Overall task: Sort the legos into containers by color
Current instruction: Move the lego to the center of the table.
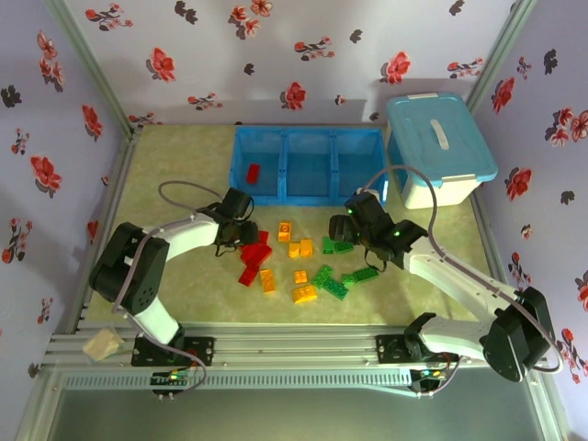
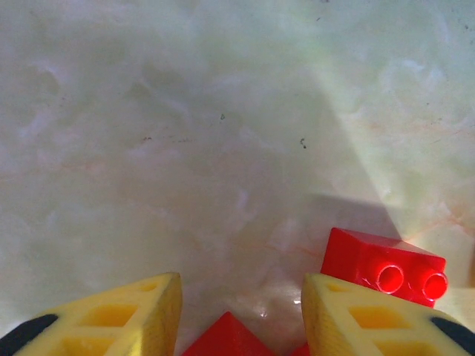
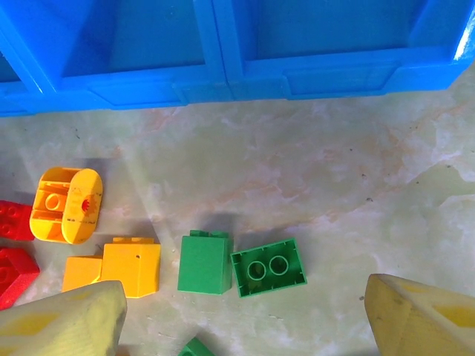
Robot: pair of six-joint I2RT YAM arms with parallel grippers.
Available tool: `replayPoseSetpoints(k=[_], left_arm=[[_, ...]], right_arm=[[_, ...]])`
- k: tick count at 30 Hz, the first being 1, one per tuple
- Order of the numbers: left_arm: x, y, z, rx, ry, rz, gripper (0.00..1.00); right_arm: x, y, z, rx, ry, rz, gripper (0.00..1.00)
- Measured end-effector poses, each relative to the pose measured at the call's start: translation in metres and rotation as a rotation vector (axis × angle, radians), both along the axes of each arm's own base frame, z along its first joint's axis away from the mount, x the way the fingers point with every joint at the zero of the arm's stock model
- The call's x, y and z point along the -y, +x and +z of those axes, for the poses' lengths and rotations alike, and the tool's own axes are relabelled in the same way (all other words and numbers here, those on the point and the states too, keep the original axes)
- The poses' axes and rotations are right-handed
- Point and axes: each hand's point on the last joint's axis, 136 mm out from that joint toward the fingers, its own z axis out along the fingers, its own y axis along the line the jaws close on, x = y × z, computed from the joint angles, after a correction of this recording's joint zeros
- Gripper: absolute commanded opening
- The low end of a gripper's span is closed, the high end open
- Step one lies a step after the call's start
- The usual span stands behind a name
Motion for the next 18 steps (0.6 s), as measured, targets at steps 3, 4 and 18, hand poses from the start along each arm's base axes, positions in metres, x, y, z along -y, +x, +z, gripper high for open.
replayPoseSetpoints(k=[3, 4, 18], left_arm=[[0.000, 0.000, 0.001, 0.001, -0.002, 0.003, 0.41], [0.000, 0.000, 0.001, -0.001, -0.001, 0.004, 0.41], [-0.008, -0.013, 0.041, 0.044, -0.020, 0.011, 0.58]], right_arm=[[0.000, -0.001, -0.001, -0.001, -0.001, 0.001, 0.84], [0.000, -0.001, -0.002, -0.002, -0.001, 0.002, 0.84], [0.001, -0.002, -0.001, 0.003, 0.004, 0.001, 0.84]])
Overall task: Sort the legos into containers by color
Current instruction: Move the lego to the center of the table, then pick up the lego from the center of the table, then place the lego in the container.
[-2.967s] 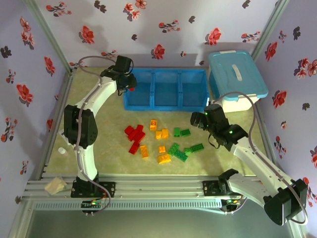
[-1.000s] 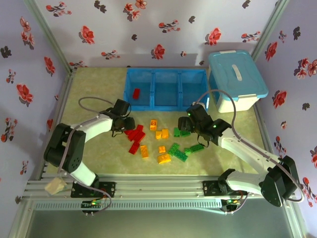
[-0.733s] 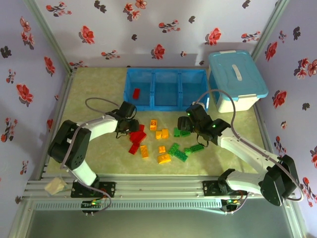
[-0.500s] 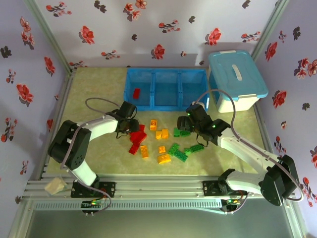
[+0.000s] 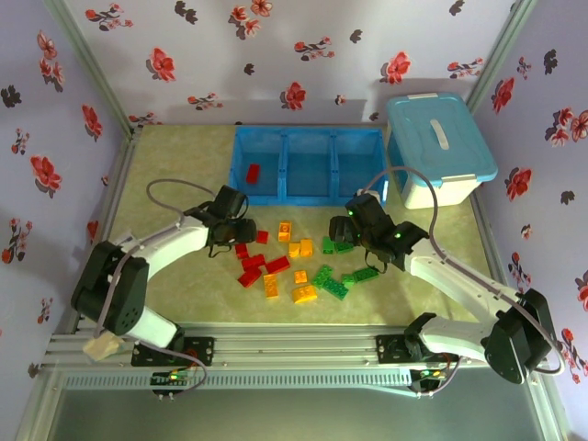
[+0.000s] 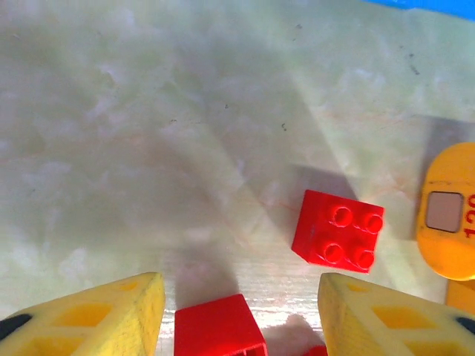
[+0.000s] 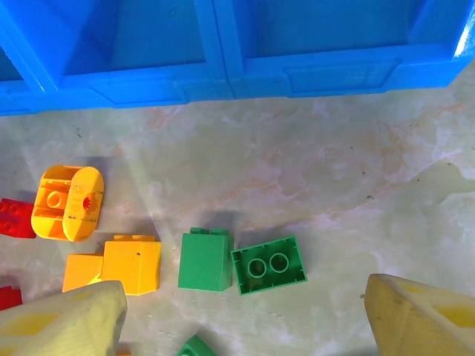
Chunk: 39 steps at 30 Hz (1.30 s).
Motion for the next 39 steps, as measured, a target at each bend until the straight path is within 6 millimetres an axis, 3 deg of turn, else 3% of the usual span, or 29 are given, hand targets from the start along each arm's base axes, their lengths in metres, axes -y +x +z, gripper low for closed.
replayPoseSetpoints(k=[4, 13, 16, 20, 22, 27, 30, 33, 36, 39], left_arm=[[-0.004, -0.009, 0.004, -0.001, 0.004, -0.003, 0.58], [-0.008, -0.041, -0.017, -0.078, 0.069, -0.032, 0.57], [-0.007, -0.044, -0.019, -0.085, 0.069, -0.031, 0.51], [-0.008, -0.041, -0.023, -0.082, 0.078, -0.021, 0.29], [-0.006, -0.037, -0.019, -0.070, 0.078, -0.016, 0.24], [-0.008, -0.031, -0.013, -0.051, 0.102, -0.013, 0.21], [-0.003, -0.018, 0.005, -0.007, 0.103, -0.014, 0.21], [0.006, 0.005, 0.036, 0.074, 0.080, -0.019, 0.21], [0.015, 0.040, 0.072, 0.163, 0.049, -0.008, 0.21], [0.018, 0.083, 0.093, 0.223, 0.043, 0.018, 0.21]], right_arm=[[0.000, 0.000, 0.000, 0.000, 0.000, 0.000, 0.84], [0.000, 0.000, 0.000, -0.001, 0.004, -0.003, 0.84], [0.000, 0.000, 0.000, -0.001, 0.005, -0.004, 0.84], [-0.001, 0.000, 0.000, -0.002, 0.004, -0.003, 0.84], [-0.001, -0.001, 0.000, -0.001, 0.005, -0.001, 0.84], [0.002, -0.004, 0.003, 0.012, 0.009, -0.003, 0.84], [0.004, -0.006, 0.002, 0.015, 0.012, -0.005, 0.84], [0.004, -0.006, 0.001, 0.012, 0.016, -0.010, 0.84], [0.003, -0.005, 0.002, 0.016, 0.026, -0.014, 0.83], [-0.002, -0.007, 0.003, 0.017, 0.034, -0.006, 0.83]])
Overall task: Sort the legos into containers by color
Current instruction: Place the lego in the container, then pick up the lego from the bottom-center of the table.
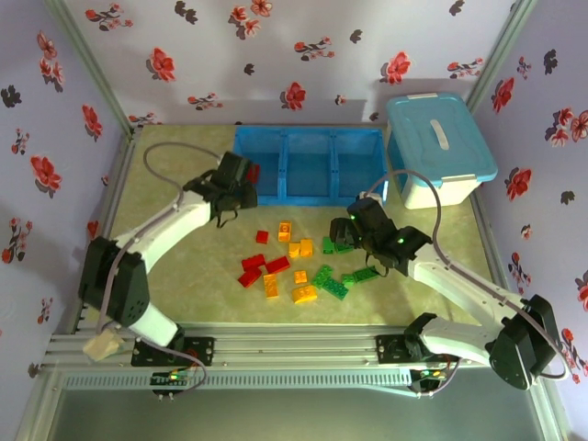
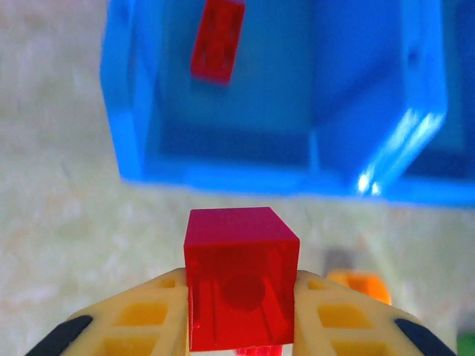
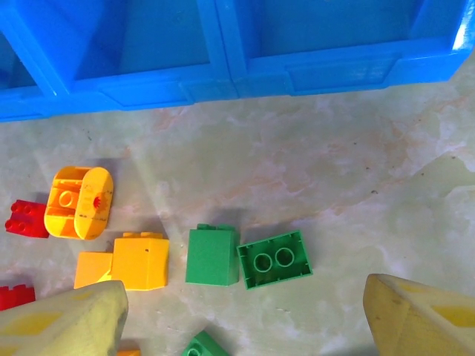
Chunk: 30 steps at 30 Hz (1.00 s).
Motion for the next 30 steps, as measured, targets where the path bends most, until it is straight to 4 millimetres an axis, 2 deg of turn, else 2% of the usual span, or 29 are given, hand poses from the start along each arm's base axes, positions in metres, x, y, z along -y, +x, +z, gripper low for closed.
replayPoseSetpoints(k=[3, 7, 8, 11, 14, 16, 19, 23, 25, 27, 30], left_arm=[[0.002, 0.045, 0.005, 0.030, 0.006, 0.023, 0.21], [0.003, 0.093, -0.007, 0.020, 0.029, 0.043, 0.22], [0.003, 0.101, -0.010, 0.015, 0.034, 0.044, 0.26], [0.003, 0.112, -0.015, -0.006, 0.050, 0.035, 0.52], [0.007, 0.110, -0.008, -0.004, 0.041, 0.016, 0.60], [0.009, 0.106, 0.002, 0.009, 0.033, 0.006, 0.62], [0.008, 0.088, 0.028, 0.046, 0.012, -0.011, 0.62], [-0.007, 0.048, 0.071, 0.131, -0.031, -0.019, 0.64], [-0.017, 0.024, 0.084, 0.172, -0.055, -0.017, 0.65], [-0.029, 0.000, 0.088, 0.199, -0.079, -0.009, 0.65], [-0.045, -0.034, 0.074, 0.196, -0.096, 0.008, 0.65]], right_arm=[[-0.006, -0.004, 0.000, -0.002, 0.006, 0.016, 0.83], [-0.014, -0.010, 0.000, -0.005, 0.015, 0.037, 0.83], [-0.016, -0.011, 0.000, -0.005, 0.015, 0.043, 0.83], [-0.019, -0.013, 0.000, -0.004, 0.014, 0.054, 0.83], [-0.019, -0.014, 0.000, -0.001, 0.010, 0.054, 0.84], [-0.019, -0.014, 0.000, 0.000, 0.006, 0.053, 0.84], [-0.020, -0.013, -0.003, -0.008, -0.011, 0.056, 0.84], [-0.031, -0.012, -0.004, -0.020, -0.032, 0.076, 0.84], [-0.039, -0.012, -0.002, -0.018, -0.044, 0.105, 0.85], [-0.053, -0.013, -0.002, -0.020, -0.058, 0.149, 0.85], [-0.077, -0.015, -0.003, -0.030, -0.085, 0.225, 0.85]])
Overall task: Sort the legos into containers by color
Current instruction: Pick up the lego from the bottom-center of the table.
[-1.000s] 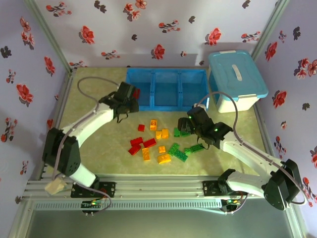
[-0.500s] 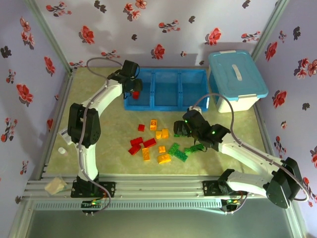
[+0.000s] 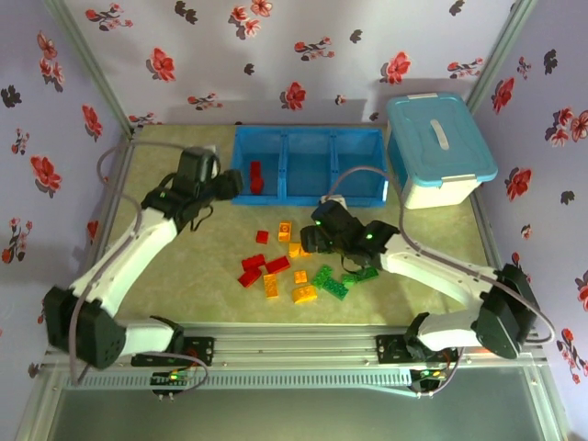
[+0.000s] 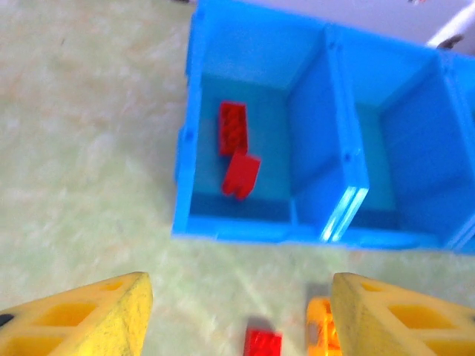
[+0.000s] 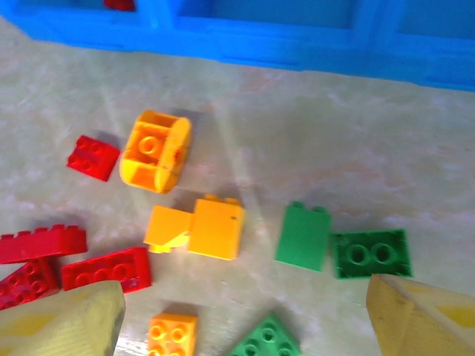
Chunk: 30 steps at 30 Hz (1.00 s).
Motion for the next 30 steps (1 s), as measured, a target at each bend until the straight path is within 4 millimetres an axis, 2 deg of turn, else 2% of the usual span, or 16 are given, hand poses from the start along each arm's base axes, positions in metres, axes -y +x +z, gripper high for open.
replayPoseSetpoints(k=[6, 8, 11, 15, 22, 30], left_arm=[[-0.028, -0.057, -0.062, -0.107, 0.012, 0.033, 0.65], [-0.035, -0.072, -0.074, -0.129, 0.007, 0.047, 0.65], [-0.042, -0.087, -0.081, -0.133, -0.016, 0.067, 0.65], [-0.046, -0.101, -0.092, -0.158, -0.042, 0.080, 0.64], [-0.041, -0.128, -0.133, -0.269, -0.050, 0.069, 0.64], [-0.043, -0.130, -0.136, -0.271, -0.061, 0.086, 0.64]], right_arm=[[-0.048, -0.010, -0.019, -0.051, -0.082, 0.150, 0.78], [-0.061, -0.016, -0.028, -0.078, -0.114, 0.195, 0.77], [-0.075, -0.023, -0.042, -0.110, -0.153, 0.235, 0.77], [-0.089, -0.030, -0.058, -0.151, -0.186, 0.269, 0.74], [-0.104, -0.052, -0.082, -0.231, -0.220, 0.347, 0.71], [-0.121, -0.084, -0.101, -0.286, -0.235, 0.370, 0.71]])
